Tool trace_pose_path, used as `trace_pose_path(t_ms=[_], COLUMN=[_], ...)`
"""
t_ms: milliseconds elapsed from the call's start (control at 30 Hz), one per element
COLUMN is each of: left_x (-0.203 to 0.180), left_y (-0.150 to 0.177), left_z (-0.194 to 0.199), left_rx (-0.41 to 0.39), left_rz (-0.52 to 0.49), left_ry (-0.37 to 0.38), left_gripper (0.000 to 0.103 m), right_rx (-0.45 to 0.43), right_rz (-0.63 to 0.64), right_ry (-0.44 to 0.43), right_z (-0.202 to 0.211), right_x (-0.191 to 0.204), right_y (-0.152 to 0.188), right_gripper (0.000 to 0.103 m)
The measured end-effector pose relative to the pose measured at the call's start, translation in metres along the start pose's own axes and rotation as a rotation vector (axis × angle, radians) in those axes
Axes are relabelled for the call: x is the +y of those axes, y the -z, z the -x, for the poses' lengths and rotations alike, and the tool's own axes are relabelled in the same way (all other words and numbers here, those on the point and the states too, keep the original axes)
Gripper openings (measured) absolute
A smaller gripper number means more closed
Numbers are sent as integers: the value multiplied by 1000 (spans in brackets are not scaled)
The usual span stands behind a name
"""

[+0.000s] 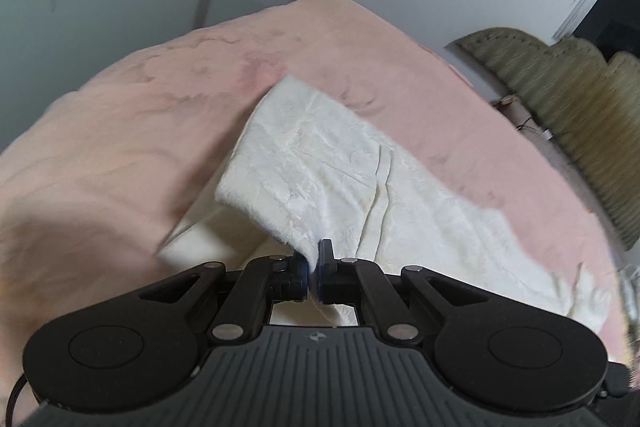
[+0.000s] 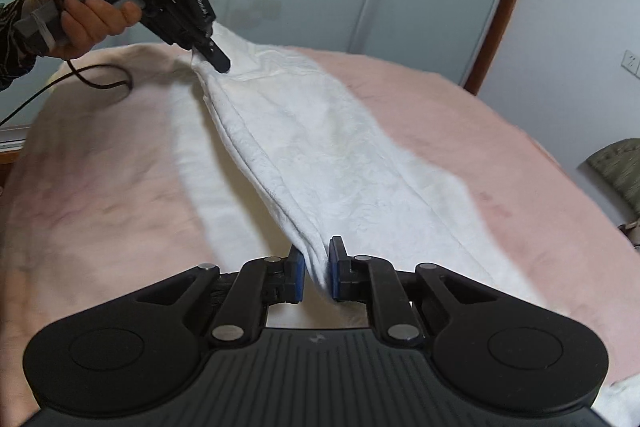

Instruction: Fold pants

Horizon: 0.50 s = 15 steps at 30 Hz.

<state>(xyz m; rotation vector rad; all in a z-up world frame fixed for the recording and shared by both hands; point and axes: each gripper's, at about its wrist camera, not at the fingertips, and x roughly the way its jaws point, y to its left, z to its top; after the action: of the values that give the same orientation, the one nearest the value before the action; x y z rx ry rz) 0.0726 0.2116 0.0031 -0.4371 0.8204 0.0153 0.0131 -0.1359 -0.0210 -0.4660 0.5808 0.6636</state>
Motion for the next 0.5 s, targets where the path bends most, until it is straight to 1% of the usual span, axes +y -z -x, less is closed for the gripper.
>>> trace_pose_path(t_ms=[67,167,233,267,300,333,367,400,433,467,500], left_x=[-1,-4,-7,-8,-9,-9,-9,-11,-14,-15,-16], left_y=[5,11,15,17,18,21,23,24,24,25,25], left_z=[7,17,13,8,2,-4,-6,-4,0,5,10], left_rx=[-28,-64,-54,-42,-32,-33,-40,-50,-59,-65,-67], left_rz=[-19,-74,-101,-113,-128,-140,-143,-148,-166,-190,-206], left_ry=[-36,-81,-124,-147,-168,-183,-193,-202,-211,-218,-223], left_gripper=[6,8,9,11,16,19,19,20,31,33,34], right_rx=[-3,-27,-38,-36,-22,-8,-17,-27,-14,4,17], right_rz=[-3,-50,-67,-75,-85,-96,-101,-102,-95,-81,-63], right_ry=[3,-15,-35,-38,-32,-28,-25,-12,5,9,-11], right_z=[0,3,4,1,-4,-7,-10,-9,-6,-1,8], right_x=[6,8,11,11,10,11,11,12,13,12,9], right_y=[2,3,7,9,8,11,14,16,16,15,17], right_gripper=[12,12,12,12,12,12,14,20,24,30,32])
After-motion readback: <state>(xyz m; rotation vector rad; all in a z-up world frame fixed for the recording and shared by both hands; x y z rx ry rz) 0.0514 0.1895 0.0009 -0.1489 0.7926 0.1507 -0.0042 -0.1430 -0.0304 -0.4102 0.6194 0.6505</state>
